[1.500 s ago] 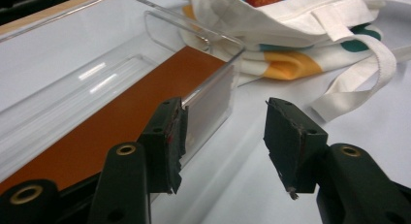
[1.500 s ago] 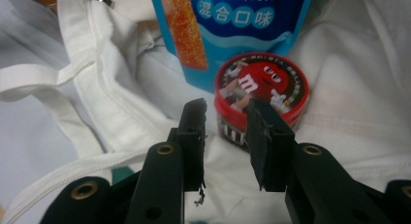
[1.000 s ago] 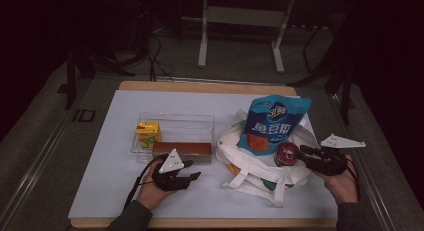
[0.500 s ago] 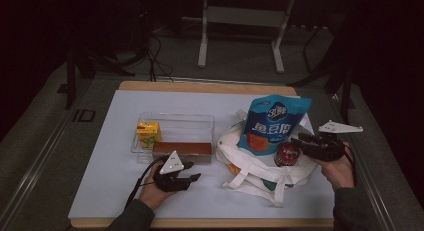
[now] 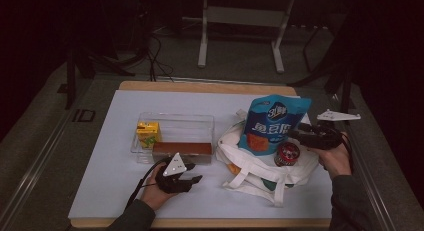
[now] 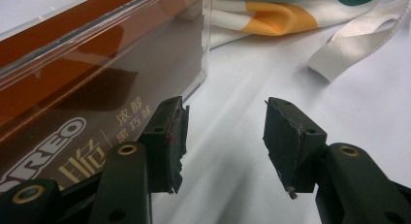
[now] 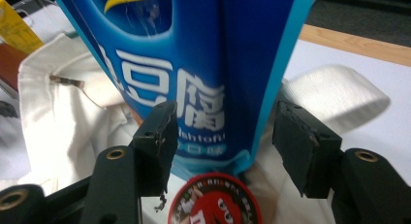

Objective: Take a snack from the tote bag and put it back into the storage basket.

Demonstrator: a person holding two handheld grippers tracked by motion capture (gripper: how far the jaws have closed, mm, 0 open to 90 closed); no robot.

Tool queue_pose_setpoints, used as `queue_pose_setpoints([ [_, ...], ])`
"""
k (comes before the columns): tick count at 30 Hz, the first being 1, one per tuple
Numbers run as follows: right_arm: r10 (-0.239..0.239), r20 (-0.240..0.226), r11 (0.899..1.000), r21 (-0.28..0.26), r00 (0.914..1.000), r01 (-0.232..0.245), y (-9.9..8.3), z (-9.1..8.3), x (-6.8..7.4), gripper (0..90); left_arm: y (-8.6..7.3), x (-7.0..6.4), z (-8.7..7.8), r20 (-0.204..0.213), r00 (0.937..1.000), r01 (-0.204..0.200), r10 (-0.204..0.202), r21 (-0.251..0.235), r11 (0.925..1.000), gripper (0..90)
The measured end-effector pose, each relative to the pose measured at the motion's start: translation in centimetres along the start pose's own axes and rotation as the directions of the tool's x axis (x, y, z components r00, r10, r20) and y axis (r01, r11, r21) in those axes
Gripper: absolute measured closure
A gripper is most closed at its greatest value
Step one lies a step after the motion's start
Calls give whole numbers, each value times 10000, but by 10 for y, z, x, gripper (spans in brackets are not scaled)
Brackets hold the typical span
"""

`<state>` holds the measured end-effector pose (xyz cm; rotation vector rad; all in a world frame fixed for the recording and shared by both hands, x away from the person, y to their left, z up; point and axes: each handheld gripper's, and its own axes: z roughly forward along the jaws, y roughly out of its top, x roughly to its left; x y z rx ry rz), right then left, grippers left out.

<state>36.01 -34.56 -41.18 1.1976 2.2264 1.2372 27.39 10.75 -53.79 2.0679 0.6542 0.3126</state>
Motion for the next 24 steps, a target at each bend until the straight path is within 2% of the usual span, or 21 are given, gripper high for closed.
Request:
queue_pose_setpoints([
  [4,164,-350,9997,-157,9993,-170,6,4,-1,423,0,0,0,-2,10000,-18,18,-14,10000,495],
  [8,50,-445,9999,-86,9990,-53,13,12,-1,426,0,0,0,3,10000,-9,9,-15,10000,495],
  [13,168,-746,9998,-127,9971,-178,18,20,-1,479,0,0,0,-9,10000,-21,21,5,10000,495],
  [18,303,-1400,9988,-331,9897,-352,18,27,0,607,0,0,1,13,10000,-40,40,41,10000,491],
  [23,333,-1948,9965,-686,9803,-475,14,26,-2,767,0,0,1,6,10000,-73,73,57,10000,491],
  [24,333,-1948,9965,-686,9803,-475,14,26,-2,767,0,0,1,6,10000,-73,73,57,10000,491],
])
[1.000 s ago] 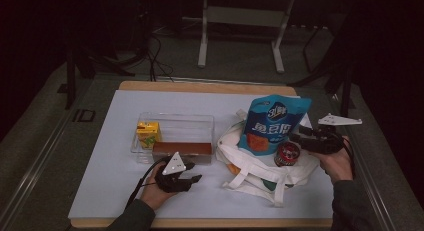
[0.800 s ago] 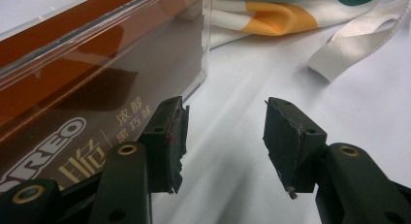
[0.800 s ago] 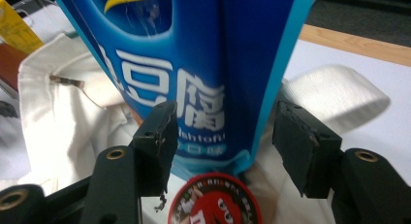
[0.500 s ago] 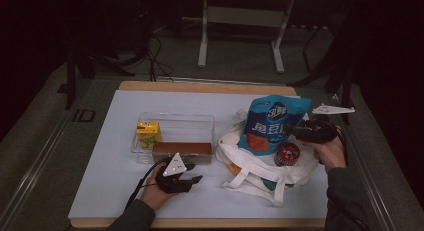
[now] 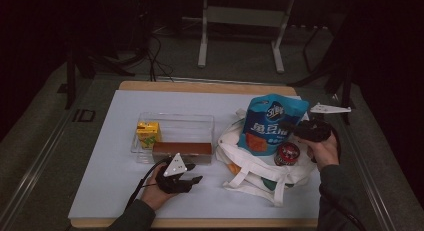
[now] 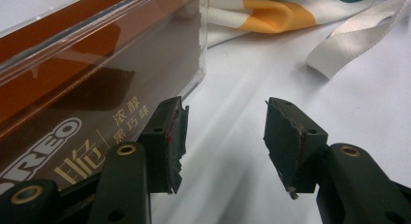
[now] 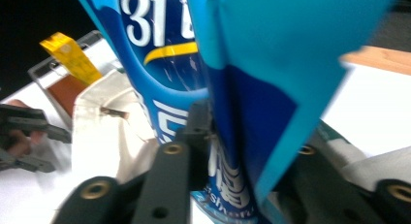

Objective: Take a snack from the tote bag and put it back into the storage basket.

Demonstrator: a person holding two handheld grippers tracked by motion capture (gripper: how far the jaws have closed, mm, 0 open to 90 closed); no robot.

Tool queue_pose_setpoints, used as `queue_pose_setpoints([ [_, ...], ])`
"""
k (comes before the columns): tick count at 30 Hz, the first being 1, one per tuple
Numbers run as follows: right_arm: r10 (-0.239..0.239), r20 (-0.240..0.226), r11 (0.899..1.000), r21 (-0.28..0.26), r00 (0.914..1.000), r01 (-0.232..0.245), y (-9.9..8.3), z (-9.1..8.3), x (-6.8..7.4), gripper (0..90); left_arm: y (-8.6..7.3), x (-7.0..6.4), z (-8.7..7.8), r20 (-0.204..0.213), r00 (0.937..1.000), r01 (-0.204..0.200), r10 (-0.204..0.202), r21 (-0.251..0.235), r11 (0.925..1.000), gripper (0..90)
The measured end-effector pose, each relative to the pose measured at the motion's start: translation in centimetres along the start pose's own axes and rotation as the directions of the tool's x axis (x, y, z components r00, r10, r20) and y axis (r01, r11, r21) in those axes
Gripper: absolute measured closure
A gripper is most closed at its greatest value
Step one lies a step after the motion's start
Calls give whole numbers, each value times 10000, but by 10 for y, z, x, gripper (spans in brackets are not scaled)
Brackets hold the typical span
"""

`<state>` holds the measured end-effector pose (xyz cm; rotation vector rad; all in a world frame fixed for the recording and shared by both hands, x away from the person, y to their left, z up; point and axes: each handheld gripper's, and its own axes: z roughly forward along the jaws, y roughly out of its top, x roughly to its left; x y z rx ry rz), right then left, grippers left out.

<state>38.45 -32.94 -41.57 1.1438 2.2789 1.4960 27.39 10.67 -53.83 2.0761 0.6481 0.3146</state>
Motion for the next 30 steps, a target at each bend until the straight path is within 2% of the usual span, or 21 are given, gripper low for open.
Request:
queue_pose_setpoints([
  [1,-57,-192,9999,-149,9998,54,-2,0,-1,820,0,0,0,-2,10000,12,-12,-1,10000,491],
  [8,-121,-354,9996,-249,9993,112,-4,-1,-1,880,0,0,0,-21,10000,-6,6,23,10000,490],
  [12,-101,-383,9997,-236,9992,92,-3,-1,2,888,0,0,0,-23,10000,-9,9,41,10000,490],
  [19,-276,-659,9984,-520,9974,242,3,-2,8,891,0,-1,0,-27,10000,-51,51,47,10000,490],
  [30,-532,-497,9975,-489,9973,507,22,-8,24,891,0,-1,0,-33,10000,-73,73,34,10000,490],
])
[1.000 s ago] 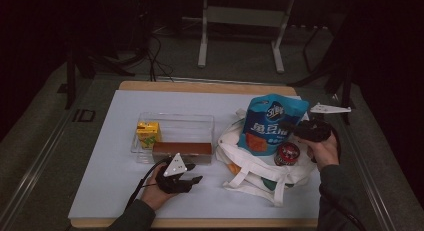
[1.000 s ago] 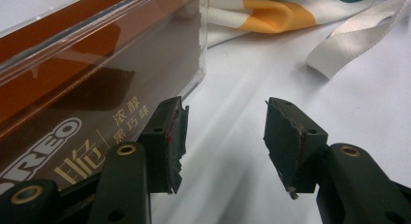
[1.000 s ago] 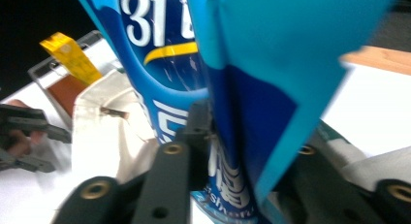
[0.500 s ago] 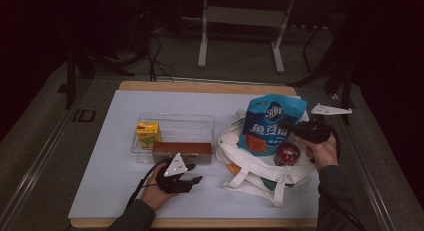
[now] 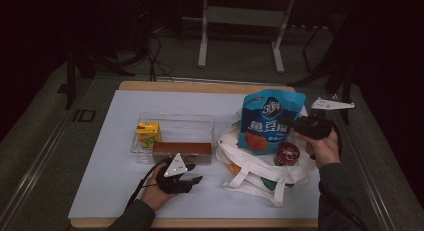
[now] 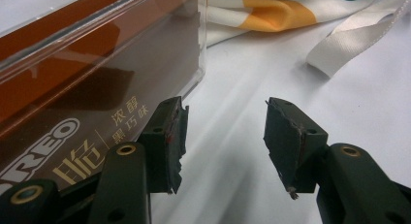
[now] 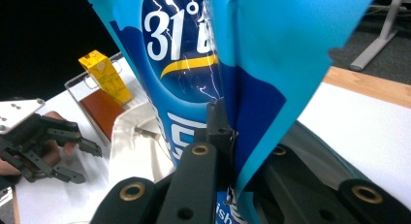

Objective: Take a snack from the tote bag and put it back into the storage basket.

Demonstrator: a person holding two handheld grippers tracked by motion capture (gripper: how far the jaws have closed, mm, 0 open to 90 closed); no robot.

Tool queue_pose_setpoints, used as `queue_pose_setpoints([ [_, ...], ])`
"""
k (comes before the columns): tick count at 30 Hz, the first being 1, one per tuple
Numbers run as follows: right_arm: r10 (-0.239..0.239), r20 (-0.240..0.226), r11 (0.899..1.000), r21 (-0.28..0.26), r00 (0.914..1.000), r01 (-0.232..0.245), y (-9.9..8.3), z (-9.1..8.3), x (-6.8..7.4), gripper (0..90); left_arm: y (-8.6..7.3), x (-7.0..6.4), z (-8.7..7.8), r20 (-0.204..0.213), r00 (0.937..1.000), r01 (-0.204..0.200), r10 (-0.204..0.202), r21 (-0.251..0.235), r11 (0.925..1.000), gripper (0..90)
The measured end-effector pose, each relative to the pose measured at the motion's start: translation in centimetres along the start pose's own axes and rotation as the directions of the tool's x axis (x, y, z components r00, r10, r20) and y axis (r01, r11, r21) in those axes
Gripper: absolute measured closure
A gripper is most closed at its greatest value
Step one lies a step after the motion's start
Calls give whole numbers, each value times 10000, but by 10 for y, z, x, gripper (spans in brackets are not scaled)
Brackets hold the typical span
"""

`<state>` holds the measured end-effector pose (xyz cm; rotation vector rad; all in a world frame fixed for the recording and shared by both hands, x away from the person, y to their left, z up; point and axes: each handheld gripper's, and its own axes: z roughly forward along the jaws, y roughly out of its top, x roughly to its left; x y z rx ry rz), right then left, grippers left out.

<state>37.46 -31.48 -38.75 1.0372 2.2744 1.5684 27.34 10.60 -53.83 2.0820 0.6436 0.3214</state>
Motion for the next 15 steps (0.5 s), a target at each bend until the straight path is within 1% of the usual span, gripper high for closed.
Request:
queue_pose_setpoints([
  [1,51,39,10000,-35,10000,-51,4,-1,3,892,0,0,0,-3,10000,-2,2,-16,10000,490],
  [8,-142,161,9999,-84,9998,143,17,-5,15,891,0,0,0,0,10000,-18,18,-15,10000,490],
  [12,-20,209,9994,-347,9998,27,24,-10,21,891,0,0,0,0,10000,-23,23,-20,10000,490],
  [15,107,57,9988,-472,9999,-104,29,-15,24,891,0,-1,0,-12,10000,-38,38,-22,10000,490],
])
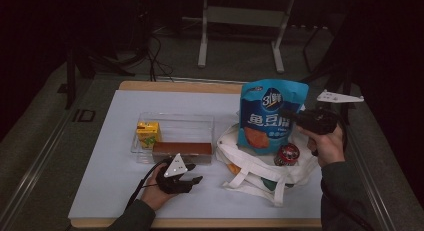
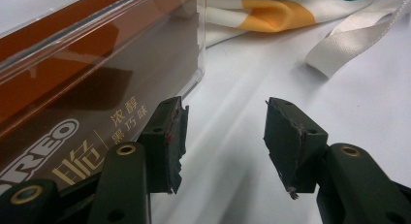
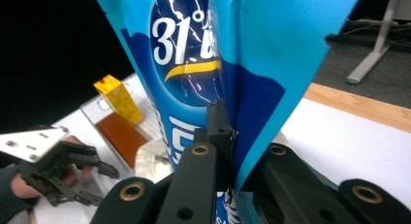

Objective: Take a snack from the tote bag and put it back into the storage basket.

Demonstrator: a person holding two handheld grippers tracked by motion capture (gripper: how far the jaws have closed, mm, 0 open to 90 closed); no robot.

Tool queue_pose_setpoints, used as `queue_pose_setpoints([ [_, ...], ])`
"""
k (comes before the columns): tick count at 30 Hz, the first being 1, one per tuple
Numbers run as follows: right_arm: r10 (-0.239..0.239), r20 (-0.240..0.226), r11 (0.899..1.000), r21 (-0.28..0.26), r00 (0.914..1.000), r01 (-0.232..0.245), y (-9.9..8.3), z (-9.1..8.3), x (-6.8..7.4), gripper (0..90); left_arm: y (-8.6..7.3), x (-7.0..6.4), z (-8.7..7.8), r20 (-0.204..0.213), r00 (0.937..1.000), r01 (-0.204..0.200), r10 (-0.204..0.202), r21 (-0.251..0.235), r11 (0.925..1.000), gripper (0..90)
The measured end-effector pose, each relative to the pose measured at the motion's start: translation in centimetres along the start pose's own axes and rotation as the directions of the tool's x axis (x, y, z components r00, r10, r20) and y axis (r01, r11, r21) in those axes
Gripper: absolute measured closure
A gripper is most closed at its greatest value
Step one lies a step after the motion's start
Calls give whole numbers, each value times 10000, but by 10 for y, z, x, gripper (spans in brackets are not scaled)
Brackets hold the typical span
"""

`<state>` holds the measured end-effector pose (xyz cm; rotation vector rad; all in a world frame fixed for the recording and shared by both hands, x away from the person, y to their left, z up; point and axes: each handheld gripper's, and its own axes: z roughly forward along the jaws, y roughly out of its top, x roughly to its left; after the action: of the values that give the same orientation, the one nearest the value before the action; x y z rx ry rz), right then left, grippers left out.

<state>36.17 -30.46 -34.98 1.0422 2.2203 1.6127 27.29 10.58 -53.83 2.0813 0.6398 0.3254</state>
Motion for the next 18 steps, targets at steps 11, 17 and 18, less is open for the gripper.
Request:
queue_pose_setpoints([
  [11,-120,-120,9999,-14,9999,120,11,-6,19,892,0,0,0,-56,10000,-2,2,-14,10000,491],
  [17,-240,-265,9997,23,9994,240,16,-4,28,892,0,-1,0,-49,10000,-36,35,-33,10000,491],
  [18,-230,-301,9997,4,9993,231,16,-3,29,892,0,-1,0,-47,10000,-33,33,-36,10000,491],
])
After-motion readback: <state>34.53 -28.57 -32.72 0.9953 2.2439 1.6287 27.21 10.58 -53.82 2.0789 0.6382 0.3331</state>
